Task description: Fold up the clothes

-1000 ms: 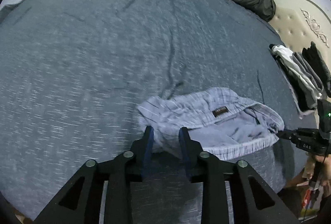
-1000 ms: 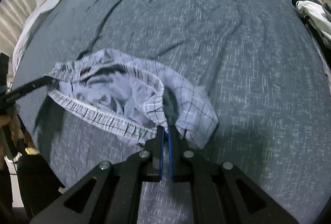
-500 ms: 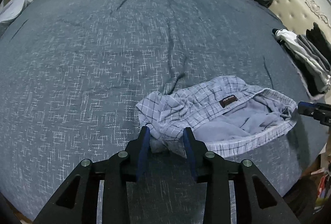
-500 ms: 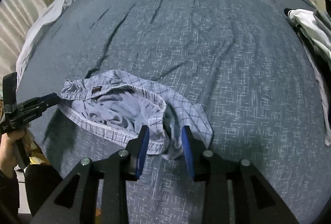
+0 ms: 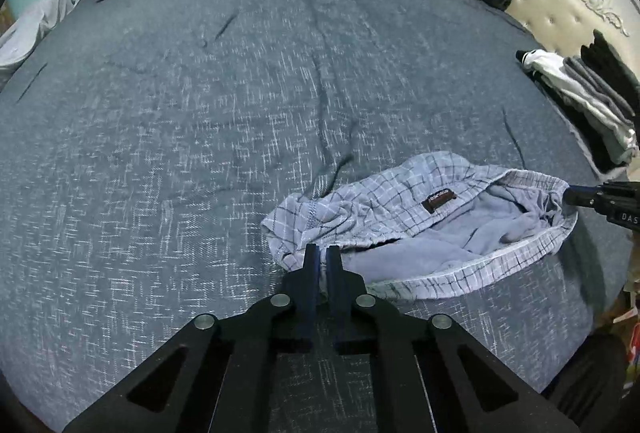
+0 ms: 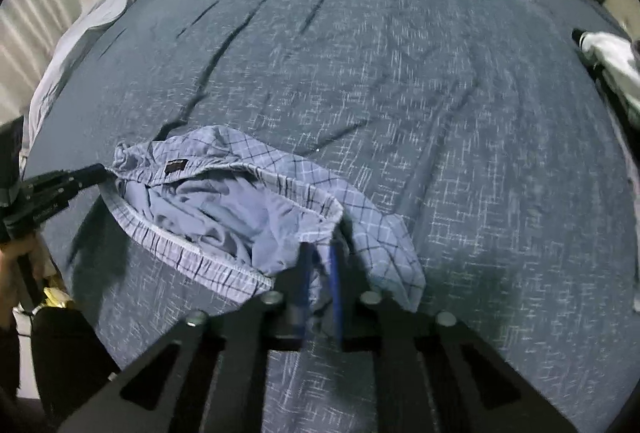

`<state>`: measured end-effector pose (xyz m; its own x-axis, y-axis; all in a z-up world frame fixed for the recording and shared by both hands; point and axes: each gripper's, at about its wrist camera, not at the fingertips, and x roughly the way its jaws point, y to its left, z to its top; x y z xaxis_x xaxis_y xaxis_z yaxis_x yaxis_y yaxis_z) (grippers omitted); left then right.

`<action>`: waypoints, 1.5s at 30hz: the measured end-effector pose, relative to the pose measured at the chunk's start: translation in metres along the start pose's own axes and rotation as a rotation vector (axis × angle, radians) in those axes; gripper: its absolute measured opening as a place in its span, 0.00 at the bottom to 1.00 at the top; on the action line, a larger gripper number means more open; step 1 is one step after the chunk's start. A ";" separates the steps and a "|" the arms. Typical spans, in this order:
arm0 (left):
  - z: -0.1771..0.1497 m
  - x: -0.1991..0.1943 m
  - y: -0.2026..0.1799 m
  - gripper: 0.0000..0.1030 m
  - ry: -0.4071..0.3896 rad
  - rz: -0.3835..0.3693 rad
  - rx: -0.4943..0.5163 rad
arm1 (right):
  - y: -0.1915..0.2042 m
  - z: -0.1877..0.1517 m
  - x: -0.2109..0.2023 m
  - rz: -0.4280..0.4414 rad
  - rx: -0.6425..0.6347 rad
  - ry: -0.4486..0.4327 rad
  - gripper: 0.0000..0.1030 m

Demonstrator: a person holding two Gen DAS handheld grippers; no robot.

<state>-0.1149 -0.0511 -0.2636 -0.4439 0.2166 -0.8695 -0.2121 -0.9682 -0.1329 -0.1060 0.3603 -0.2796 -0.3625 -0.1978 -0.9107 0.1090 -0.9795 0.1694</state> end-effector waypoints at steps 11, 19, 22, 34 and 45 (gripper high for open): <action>0.027 -0.058 -0.007 0.03 -0.123 -0.034 0.003 | -0.020 0.004 -0.058 -0.035 0.064 -0.169 0.02; 0.066 -0.087 -0.020 0.03 -0.171 -0.059 0.026 | -0.023 0.018 -0.104 -0.037 0.092 -0.290 0.02; 0.069 -0.079 -0.027 0.03 -0.135 -0.058 0.052 | -0.025 0.018 -0.099 -0.047 0.080 -0.251 0.02; 0.021 -0.021 -0.028 0.03 -0.019 -0.048 0.050 | -0.028 -0.033 -0.004 -0.052 0.037 0.044 0.03; 0.018 -0.025 -0.031 0.03 -0.032 -0.049 0.059 | 0.009 -0.017 -0.001 -0.134 -0.170 0.011 0.37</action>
<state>-0.1132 -0.0245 -0.2294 -0.4594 0.2679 -0.8469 -0.2844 -0.9476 -0.1455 -0.0891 0.3524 -0.2832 -0.3738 -0.0653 -0.9252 0.2155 -0.9763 -0.0182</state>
